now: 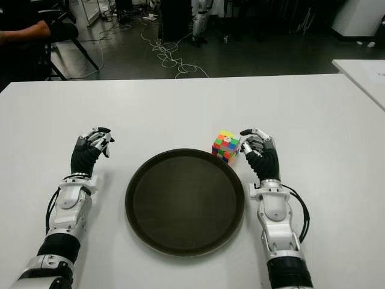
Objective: Pick up the Rubik's Cube and put it in the plate
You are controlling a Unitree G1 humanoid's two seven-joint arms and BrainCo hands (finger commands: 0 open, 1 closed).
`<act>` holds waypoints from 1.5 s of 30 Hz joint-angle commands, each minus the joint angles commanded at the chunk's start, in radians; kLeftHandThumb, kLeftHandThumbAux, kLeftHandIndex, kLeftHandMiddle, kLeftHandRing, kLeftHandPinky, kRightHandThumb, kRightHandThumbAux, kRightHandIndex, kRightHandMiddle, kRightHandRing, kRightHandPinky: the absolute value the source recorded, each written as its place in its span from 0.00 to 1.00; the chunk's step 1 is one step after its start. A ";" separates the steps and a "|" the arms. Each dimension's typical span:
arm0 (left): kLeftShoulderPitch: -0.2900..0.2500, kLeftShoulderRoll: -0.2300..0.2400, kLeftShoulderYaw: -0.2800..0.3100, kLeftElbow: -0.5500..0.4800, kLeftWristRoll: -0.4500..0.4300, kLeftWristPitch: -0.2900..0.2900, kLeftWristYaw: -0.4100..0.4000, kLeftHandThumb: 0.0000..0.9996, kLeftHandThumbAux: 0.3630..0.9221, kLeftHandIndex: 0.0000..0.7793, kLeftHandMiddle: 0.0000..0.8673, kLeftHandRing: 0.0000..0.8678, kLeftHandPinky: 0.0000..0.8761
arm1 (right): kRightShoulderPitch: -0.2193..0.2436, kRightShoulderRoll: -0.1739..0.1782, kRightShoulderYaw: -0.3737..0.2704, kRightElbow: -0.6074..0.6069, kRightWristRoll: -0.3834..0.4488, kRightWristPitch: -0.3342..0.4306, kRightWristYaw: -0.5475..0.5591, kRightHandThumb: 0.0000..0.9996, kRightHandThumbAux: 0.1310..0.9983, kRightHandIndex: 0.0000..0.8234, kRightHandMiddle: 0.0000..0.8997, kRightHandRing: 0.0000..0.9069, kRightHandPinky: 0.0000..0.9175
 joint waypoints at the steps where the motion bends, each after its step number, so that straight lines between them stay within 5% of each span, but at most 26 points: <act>1: 0.001 -0.003 0.000 -0.005 -0.001 0.004 -0.001 0.85 0.53 0.54 0.65 0.89 0.91 | 0.000 0.000 0.000 0.000 0.000 0.000 0.001 0.70 0.69 0.52 0.80 0.84 0.85; 22: -0.055 -0.059 -0.019 0.030 0.023 0.045 0.048 0.86 0.53 0.54 0.65 0.89 0.91 | -0.007 0.007 0.009 0.009 0.002 0.012 -0.001 0.69 0.69 0.52 0.82 0.85 0.87; 45: -0.071 -0.023 -0.014 0.114 0.058 0.021 0.076 0.86 0.53 0.54 0.66 0.88 0.89 | -0.017 -0.006 0.008 0.029 -0.048 -0.004 -0.047 0.70 0.69 0.52 0.81 0.84 0.86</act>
